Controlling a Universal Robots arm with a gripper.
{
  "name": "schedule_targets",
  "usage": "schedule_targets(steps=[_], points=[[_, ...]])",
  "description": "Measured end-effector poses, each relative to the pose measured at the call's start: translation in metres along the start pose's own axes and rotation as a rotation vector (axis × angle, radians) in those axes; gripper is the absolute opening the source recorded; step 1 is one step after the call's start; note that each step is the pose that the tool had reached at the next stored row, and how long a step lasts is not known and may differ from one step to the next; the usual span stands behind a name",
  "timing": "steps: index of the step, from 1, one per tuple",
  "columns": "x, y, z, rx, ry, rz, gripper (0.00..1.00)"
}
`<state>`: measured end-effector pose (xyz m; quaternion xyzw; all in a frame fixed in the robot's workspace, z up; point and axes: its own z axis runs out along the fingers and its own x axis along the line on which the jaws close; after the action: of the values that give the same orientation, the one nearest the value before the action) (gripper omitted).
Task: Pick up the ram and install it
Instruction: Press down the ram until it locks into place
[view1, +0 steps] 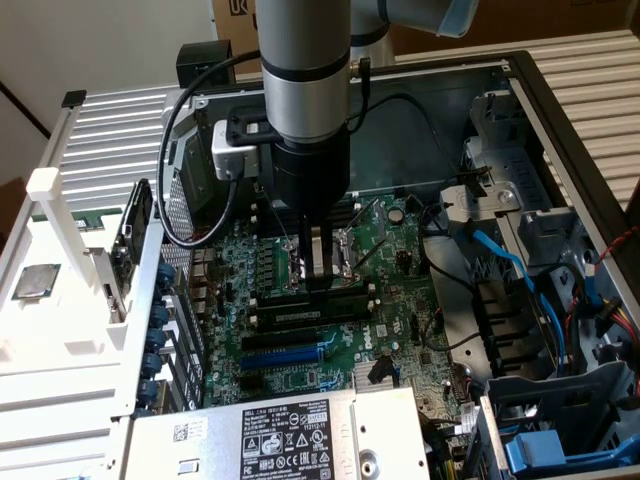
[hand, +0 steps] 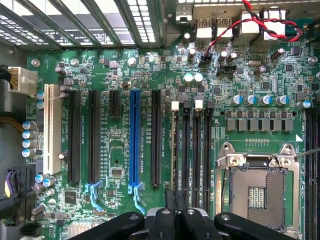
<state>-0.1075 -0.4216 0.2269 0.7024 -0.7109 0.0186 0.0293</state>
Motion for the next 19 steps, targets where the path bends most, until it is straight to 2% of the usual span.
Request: schedule_targets(steps=[10,19], points=[[0.0,0.0024,0.0002,-0.0001,-0.0014,0.0,0.1],[0.0002,0.0049,-0.0001,0.0,-0.0049,0.0,0.1]])
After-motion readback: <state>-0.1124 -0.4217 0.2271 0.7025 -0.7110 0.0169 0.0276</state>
